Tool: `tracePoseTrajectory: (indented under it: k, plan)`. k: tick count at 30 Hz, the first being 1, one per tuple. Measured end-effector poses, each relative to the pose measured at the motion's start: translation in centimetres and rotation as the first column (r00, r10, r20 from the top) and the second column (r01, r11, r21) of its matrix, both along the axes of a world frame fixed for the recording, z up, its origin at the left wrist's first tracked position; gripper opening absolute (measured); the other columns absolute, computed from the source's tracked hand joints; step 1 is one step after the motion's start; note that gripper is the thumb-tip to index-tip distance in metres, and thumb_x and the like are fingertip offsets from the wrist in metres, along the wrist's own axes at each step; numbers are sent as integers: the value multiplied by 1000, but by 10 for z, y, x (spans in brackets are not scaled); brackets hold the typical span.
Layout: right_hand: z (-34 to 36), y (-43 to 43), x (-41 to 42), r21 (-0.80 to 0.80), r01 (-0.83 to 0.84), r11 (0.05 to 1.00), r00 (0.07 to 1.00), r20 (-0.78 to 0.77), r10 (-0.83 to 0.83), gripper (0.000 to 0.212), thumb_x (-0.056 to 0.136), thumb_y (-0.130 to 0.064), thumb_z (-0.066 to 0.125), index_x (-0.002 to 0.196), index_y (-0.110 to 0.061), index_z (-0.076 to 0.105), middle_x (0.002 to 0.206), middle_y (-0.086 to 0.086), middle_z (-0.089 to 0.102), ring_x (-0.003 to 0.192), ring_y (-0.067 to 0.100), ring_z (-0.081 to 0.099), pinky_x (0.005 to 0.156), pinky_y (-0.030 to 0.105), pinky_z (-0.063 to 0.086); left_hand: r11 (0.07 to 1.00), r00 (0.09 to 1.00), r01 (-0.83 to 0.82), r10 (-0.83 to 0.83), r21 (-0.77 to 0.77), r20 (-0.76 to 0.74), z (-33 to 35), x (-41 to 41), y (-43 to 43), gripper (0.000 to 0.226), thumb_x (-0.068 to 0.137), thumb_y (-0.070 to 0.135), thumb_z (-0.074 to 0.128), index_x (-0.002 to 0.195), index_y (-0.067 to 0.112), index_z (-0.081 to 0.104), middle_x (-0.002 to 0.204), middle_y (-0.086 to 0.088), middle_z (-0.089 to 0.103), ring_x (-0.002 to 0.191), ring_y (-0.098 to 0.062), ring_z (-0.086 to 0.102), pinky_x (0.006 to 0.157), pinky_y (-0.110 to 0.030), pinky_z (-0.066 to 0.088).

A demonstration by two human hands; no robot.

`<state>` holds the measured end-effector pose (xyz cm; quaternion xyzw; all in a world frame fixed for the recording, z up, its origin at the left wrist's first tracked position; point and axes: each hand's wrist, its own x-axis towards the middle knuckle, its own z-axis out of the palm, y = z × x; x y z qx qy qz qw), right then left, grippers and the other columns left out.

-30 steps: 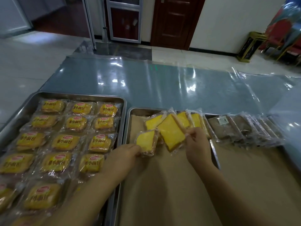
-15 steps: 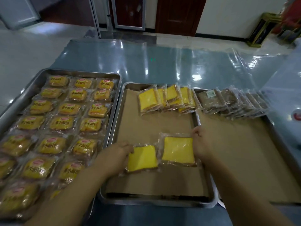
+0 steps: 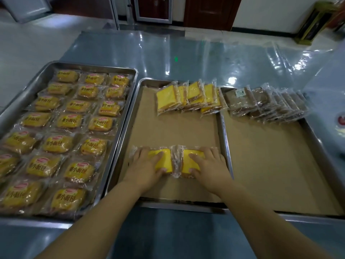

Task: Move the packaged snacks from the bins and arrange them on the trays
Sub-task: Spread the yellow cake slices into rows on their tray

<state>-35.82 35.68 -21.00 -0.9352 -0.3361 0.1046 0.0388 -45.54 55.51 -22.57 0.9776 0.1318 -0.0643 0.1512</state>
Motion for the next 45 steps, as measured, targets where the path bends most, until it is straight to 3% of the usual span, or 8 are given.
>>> tracePoseTrajectory:
  k: [6, 12, 21, 28, 31, 35, 40, 45]
  plan:
    - [-1, -17, -18, -40, 18, 999, 998, -52, -20, 72, 77, -63, 56, 139, -45, 25, 132, -2, 30, 119, 24, 27, 100, 41, 22, 996, 999, -18, 14, -88, -51, 0, -21, 0, 70, 76, 56, 63, 138, 41, 35, 142, -2, 25, 132, -26, 18, 110, -39, 22]
    - [-1, -23, -29, -18, -19, 1000, 994, -109, 16, 72, 73, -65, 58, 135, -41, 31, 125, -2, 30, 116, 22, 27, 96, 40, 22, 997, 998, 12, -17, -71, -65, 4, -40, -3, 70, 72, 57, 67, 136, 40, 41, 139, 1, 31, 128, -24, 19, 110, -36, 19]
    - [16, 0, 6, 170, 146, 974, 982, -142, -123, 45, 84, -55, 54, 125, -36, 50, 124, -8, 45, 116, 17, 34, 93, 37, 26, 992, 998, 40, -32, -122, 60, 22, -13, 18, 40, 81, 47, 63, 116, 27, 62, 121, 4, 50, 111, -16, 47, 93, -35, 44]
    - [38, 42, 69, 319, 257, 912, 961, -185, -206, 33, 84, -43, 61, 111, -23, 61, 110, -4, 59, 104, 20, 56, 87, 42, 47, 982, 991, 81, -61, -173, 118, 32, 66, 50, 32, 85, 44, 60, 110, 23, 64, 112, 5, 56, 101, -16, 57, 82, -34, 48]
    - [43, 62, 100, 341, 295, 893, 952, -182, -245, 34, 86, -42, 60, 113, -23, 60, 107, -4, 60, 99, 17, 58, 83, 39, 49, 970, 985, 29, 14, -243, 174, 33, 107, 65, 30, 87, 42, 60, 110, 23, 63, 112, 4, 59, 98, -15, 57, 80, -31, 48]
    - [44, 89, 136, 356, 327, 876, 945, -145, -294, 32, 89, -35, 56, 118, -22, 55, 107, -2, 64, 95, 18, 59, 77, 37, 50, 966, 982, -42, 88, -257, 169, 29, 157, 82, 45, 86, 45, 59, 126, 26, 50, 127, 0, 48, 109, -21, 52, 81, -30, 42]
    - [40, 118, 165, 266, 398, 878, 917, -140, -373, 29, 94, -34, 50, 118, -17, 50, 100, 3, 67, 88, 24, 60, 66, 33, 48, 985, 988, 98, -79, -141, 134, 16, 198, 96, 72, 78, 38, 70, 140, 28, 34, 147, 1, 27, 129, -22, 36, 99, -35, 38]
    - [30, 134, 176, 217, 450, 866, 889, -203, -411, 24, 94, -32, 51, 110, -14, 53, 99, 4, 64, 84, 22, 59, 63, 30, 43, 977, 983, 179, -174, -112, 61, -1, 204, 97, 75, 85, 36, 60, 147, 28, 19, 157, 5, 9, 138, -21, 26, 99, -32, 36]
